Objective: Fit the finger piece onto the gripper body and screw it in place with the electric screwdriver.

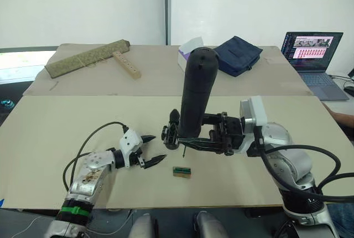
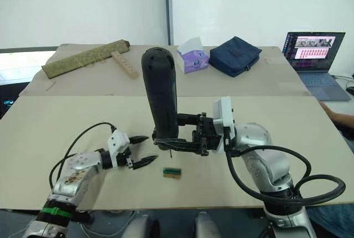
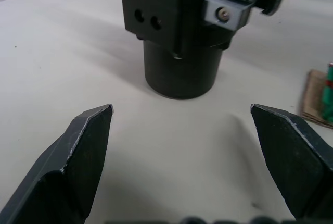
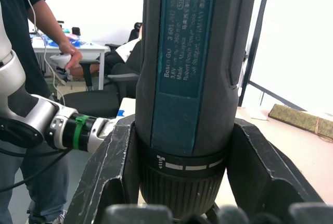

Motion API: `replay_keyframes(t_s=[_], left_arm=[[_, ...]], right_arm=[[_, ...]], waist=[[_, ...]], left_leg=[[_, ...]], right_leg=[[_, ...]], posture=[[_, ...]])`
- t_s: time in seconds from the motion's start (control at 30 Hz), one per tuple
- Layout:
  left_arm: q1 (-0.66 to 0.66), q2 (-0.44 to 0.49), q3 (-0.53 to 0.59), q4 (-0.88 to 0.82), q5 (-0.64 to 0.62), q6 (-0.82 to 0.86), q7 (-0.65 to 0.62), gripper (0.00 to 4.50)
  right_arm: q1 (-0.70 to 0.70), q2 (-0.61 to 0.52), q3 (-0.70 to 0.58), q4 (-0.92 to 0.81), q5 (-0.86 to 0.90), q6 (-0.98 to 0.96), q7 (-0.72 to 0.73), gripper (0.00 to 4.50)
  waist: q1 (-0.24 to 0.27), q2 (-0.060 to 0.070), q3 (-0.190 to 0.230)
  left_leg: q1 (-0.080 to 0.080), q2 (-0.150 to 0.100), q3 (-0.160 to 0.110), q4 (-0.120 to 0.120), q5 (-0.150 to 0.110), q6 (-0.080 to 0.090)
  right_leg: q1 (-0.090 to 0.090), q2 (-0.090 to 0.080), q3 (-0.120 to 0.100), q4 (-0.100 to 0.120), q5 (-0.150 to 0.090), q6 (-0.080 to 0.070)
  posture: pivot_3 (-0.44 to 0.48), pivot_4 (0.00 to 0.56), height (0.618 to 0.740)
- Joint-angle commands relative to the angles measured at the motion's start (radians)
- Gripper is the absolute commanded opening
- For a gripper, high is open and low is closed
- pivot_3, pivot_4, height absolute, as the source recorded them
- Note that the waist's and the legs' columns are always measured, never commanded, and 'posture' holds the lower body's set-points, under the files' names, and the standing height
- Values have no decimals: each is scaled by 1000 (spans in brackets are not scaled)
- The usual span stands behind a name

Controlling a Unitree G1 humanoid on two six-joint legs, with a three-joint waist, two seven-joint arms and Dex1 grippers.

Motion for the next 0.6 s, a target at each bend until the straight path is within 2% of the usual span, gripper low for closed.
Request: replay_keyframes(t_s=[0.03, 0.3, 0.6], left_arm=[[-39, -36, -28, 34, 24, -48, 7, 4475], [-105, -93, -67, 122, 70, -74, 15, 4475], [-106, -116, -86, 133, 77, -85, -1, 4475]], right_arm=[[1, -4, -30, -49, 19, -16, -4, 1922], [6, -11, -30, -66, 15, -6, -29, 1922], [9, -28, -30, -78, 17, -2, -57, 1922]], waist=[[1, 0, 0], [3, 0, 0], [8, 0, 0]], left_leg=[[0, 0, 0, 0, 0, 0], [-1, -1, 0, 2, 0, 0], [-1, -1, -1, 2, 0, 0]], right_leg=[[0, 0, 0, 0, 0, 0], [1, -1, 0, 0, 1, 1], [1, -1, 0, 0, 1, 1]], posture=[[0, 150, 740], [0, 150, 740], [0, 150, 740]])
